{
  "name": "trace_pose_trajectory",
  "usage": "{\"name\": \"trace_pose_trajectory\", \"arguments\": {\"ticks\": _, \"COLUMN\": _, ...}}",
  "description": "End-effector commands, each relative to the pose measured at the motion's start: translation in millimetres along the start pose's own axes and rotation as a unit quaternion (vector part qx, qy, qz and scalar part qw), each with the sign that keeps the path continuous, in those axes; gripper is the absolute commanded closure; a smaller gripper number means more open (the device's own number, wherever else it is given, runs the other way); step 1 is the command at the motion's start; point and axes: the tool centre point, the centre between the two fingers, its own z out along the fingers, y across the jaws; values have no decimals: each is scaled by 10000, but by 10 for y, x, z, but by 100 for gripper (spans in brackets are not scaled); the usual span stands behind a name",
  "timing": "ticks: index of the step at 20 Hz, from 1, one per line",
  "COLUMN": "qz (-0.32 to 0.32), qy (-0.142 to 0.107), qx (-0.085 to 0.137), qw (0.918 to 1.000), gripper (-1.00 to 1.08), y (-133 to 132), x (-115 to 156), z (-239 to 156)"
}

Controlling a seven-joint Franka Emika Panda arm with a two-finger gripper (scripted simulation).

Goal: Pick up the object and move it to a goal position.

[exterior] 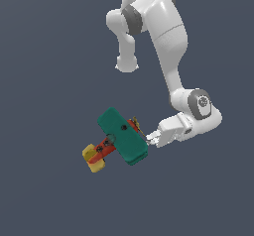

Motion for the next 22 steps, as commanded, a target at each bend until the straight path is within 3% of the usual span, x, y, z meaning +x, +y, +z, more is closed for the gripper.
{"name": "trace_pose_trajectory", "arguments": {"ticks": 1, "qz": -11, "qy": -1, "qx": 7, "qw": 10000, "gripper": -20, "y": -20, "x": -1, "z": 8}}
{"name": "trace_pose_trajectory", "arguments": {"ticks": 14, "qz": 54, "qy": -75, "qx": -53, "qw": 9999, "gripper": -20, "y": -5, "x": -17, "z": 71}}
{"name": "trace_pose_trajectory", "arguments": {"ticks": 22, "qz": 60, "qy": -84, "qx": -58, "qw": 9999, "gripper": -20, "y": -1, "x": -34, "z": 386}}
